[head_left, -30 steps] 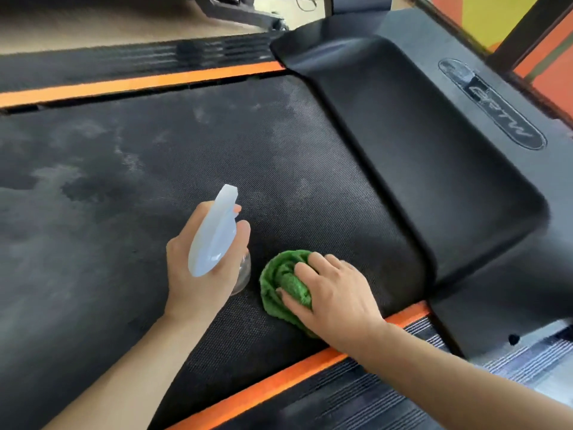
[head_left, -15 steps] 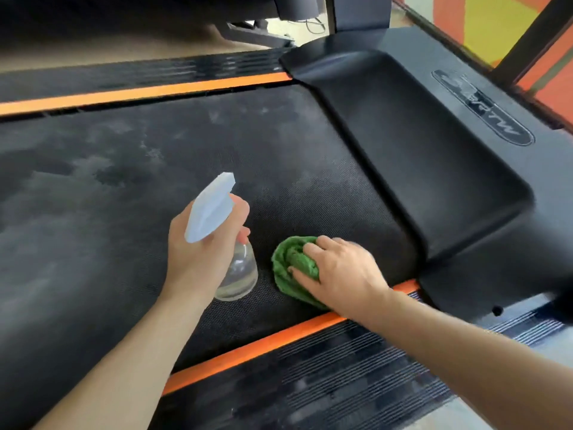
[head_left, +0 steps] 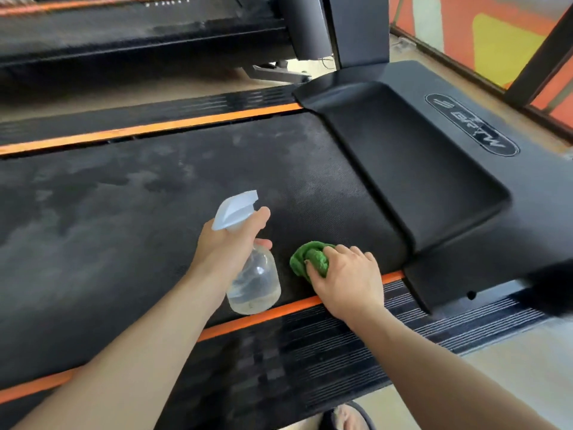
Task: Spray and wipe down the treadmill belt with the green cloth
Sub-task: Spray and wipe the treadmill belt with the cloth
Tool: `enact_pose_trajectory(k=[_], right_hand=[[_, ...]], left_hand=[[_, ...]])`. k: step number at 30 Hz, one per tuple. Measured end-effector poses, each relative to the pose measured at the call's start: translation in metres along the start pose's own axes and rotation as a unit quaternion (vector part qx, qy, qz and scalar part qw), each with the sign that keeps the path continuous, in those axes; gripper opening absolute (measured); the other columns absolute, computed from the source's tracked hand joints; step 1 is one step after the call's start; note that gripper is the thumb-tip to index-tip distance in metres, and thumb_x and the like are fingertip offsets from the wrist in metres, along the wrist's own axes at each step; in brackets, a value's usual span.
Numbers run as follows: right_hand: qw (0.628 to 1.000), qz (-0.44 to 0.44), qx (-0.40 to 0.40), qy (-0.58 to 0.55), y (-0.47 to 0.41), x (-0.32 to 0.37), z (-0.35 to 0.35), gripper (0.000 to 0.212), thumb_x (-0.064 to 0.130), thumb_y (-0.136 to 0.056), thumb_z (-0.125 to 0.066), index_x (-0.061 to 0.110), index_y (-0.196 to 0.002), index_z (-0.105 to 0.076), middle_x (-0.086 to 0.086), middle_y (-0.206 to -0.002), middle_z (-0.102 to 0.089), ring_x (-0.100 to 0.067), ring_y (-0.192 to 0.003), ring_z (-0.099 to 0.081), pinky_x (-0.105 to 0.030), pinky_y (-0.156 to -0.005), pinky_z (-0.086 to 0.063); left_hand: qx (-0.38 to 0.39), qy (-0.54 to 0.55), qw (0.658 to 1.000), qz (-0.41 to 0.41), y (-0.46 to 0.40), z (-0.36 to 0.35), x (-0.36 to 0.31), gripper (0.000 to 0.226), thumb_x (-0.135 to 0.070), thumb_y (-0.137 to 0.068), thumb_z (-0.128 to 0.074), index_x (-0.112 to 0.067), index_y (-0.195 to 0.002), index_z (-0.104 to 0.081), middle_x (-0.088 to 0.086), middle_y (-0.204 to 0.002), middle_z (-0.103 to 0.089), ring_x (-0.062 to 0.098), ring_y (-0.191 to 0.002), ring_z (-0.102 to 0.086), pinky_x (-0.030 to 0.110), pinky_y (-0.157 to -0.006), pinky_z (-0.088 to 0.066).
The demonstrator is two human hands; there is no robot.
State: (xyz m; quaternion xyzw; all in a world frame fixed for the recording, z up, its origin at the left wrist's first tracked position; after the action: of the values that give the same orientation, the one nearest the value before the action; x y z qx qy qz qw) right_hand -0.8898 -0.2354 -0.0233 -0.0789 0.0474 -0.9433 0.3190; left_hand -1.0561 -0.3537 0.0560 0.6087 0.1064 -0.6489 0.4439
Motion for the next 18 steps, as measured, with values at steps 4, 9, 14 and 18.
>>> enact_pose_trajectory(k=[4,9,14,18], right_hand=[[1.000,-0.014,-0.028,0.002,0.000,0.000,0.002,0.038,0.056,-0.091,-0.049,0.023,-0.078,-0.063,0.005,-0.078,-0.064,-0.024,-0.077,-0.060,-0.039,-0.073,-0.045],[0.997,-0.045,-0.038,0.039,0.001,-0.001,0.002,0.037,0.055,-0.089,-0.052,0.021,-0.080,-0.064,0.002,-0.081,-0.065,-0.026,-0.079,-0.060,-0.040,-0.074,-0.046],[0.997,-0.059,-0.039,0.031,0.002,-0.003,0.002,0.033,0.051,-0.087,-0.059,0.019,-0.079,-0.064,0.000,-0.081,-0.066,-0.029,-0.080,-0.061,-0.039,-0.074,-0.044],[0.997,-0.059,-0.047,0.026,0.003,-0.002,0.003,0.033,0.049,-0.087,-0.062,0.018,-0.077,-0.063,-0.001,-0.079,-0.065,-0.030,-0.078,-0.061,-0.039,-0.072,-0.044]], left_hand=[[-0.022,-0.012,1.000,0.016,-0.001,0.017,0.020,0.020,-0.050,-0.089,-0.072,-0.032,-0.097,-0.074,-0.010,-0.084,-0.081,0.012,-0.082,-0.077,0.035,-0.080,-0.056],[-0.058,-0.007,0.996,0.071,-0.019,0.046,0.043,0.032,-0.051,-0.089,-0.074,-0.020,-0.086,-0.078,-0.005,-0.082,-0.081,0.014,-0.081,-0.077,0.033,-0.077,-0.057],[-0.040,-0.019,0.993,0.110,-0.014,0.064,0.064,0.030,-0.049,-0.086,-0.073,-0.020,-0.079,-0.072,-0.003,-0.068,-0.074,0.022,-0.073,-0.071,0.044,-0.087,-0.060],[-0.041,-0.043,0.991,0.119,-0.010,0.075,0.066,0.032,-0.047,-0.087,-0.073,-0.016,-0.083,-0.077,-0.008,-0.075,-0.080,0.019,-0.084,-0.076,0.038,-0.090,-0.060]])
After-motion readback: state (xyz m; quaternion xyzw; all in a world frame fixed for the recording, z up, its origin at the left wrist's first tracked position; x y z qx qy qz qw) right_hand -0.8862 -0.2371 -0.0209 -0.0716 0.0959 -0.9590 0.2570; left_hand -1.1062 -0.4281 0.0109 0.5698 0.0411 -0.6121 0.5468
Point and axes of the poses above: each hand's wrist, its own y-axis away from the middle knuckle, its own z-axis out of the back of the hand, x = y × z, the point moved 6 cm from there along -y, towards the middle knuckle
